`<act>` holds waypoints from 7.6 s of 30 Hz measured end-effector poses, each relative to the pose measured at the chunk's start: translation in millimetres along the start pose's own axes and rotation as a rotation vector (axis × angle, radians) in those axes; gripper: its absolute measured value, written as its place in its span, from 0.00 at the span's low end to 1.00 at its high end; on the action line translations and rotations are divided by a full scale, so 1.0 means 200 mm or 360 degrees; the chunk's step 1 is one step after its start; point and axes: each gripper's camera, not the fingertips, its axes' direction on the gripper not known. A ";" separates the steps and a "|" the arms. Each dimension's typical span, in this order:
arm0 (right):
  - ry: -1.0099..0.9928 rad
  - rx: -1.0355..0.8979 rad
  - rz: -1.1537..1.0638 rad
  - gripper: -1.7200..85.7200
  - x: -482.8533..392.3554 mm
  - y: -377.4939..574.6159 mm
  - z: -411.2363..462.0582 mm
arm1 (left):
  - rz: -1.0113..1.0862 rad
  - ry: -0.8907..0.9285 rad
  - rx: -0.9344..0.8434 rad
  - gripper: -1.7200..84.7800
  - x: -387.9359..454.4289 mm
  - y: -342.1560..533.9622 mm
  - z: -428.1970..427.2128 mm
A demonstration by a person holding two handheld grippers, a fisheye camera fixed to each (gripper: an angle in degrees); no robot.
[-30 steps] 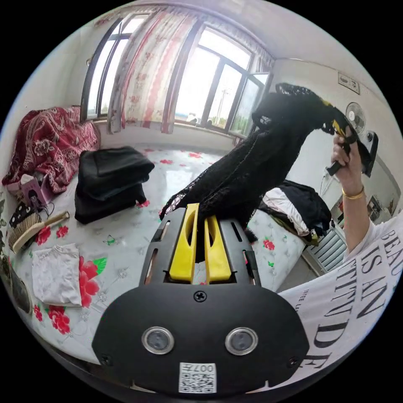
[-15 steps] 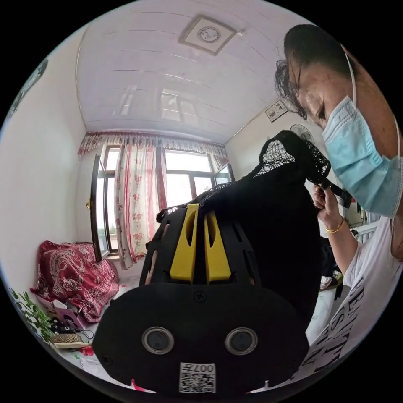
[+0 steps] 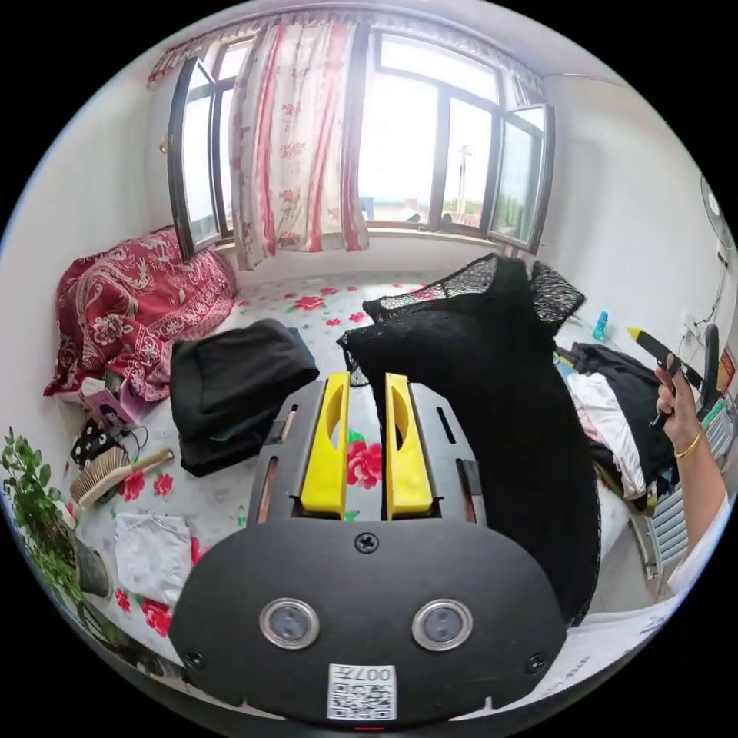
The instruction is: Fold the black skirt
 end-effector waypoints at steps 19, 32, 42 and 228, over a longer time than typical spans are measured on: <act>-0.0083 -0.1125 0.0204 0.12 0.18 1.30 0.43 | -0.0158 0.0264 -0.0968 0.17 -0.33 1.38 0.62; -0.0215 -0.1164 0.0147 0.02 0.33 0.90 0.28 | -0.0247 0.0318 -0.0896 0.01 -0.63 1.08 0.54; -0.0740 -0.1257 0.0778 0.02 0.85 0.90 0.03 | -0.0666 0.0651 -0.0957 0.01 -0.97 1.18 0.46; -0.0768 -0.1150 -0.0466 0.03 -0.51 0.91 2.18 | -0.0828 0.0942 -0.0780 0.16 -1.33 1.13 0.60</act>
